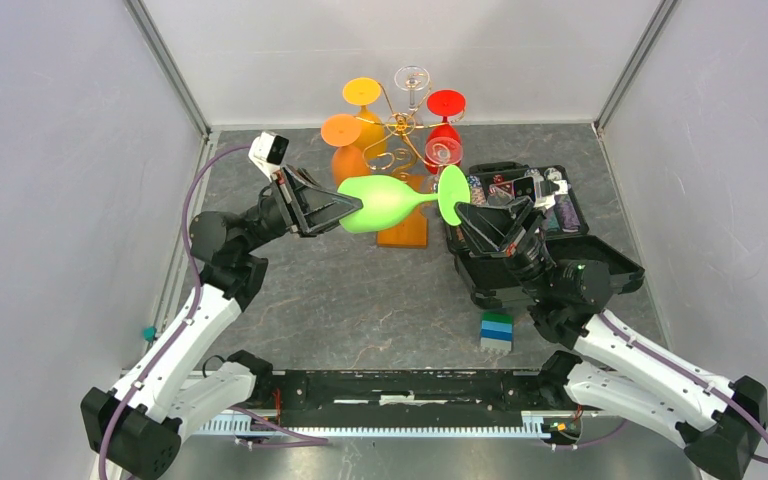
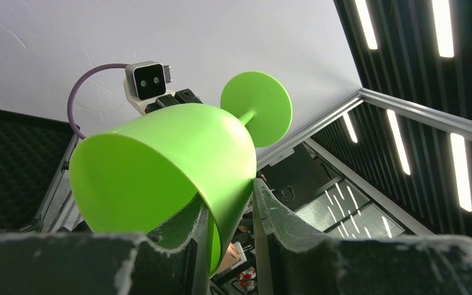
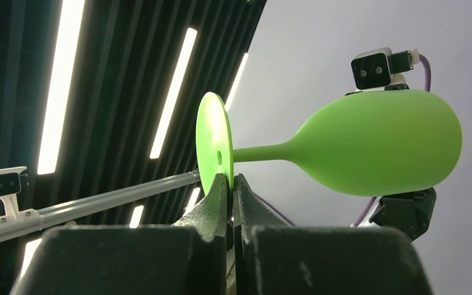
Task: Take the wine glass off the wine glass rack
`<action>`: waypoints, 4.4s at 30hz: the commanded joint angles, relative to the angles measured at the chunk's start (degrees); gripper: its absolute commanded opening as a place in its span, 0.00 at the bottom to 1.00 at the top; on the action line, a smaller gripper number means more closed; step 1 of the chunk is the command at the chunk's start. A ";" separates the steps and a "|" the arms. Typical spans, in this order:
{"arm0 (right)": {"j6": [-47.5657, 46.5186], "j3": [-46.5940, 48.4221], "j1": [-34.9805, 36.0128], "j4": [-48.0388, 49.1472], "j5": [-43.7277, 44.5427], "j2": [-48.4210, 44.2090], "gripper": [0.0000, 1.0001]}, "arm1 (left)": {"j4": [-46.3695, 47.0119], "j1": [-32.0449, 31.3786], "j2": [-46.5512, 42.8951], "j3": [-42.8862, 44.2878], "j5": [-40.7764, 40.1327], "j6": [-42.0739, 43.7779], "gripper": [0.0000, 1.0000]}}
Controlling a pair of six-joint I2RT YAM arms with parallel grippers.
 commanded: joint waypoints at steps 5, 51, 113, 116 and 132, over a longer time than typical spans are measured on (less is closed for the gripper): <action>-2.54 -1.02 -0.40 -1.33 2.57 1.84 0.00 | -0.34 -0.21 -2.29 2.50 2.57 1.87 0.04; -13.81 -0.39 -0.44 -23.55 16.08 -4.68 0.90 | -44.55 -0.23 -10.80 15.25 -19.22 44.84 0.02; -45.78 2.38 -0.40 -60.93 47.87 -26.78 0.86 | -105.72 24.40 56.01 69.54 -50.40 79.27 0.43; -46.53 3.38 -0.40 -61.22 46.82 -25.99 0.88 | -105.94 24.40 53.41 69.74 -49.18 79.33 0.50; -61.66 26.89 -0.49 -53.43 21.56 3.10 0.98 | -89.19 24.40 23.50 45.61 -34.10 75.04 1.00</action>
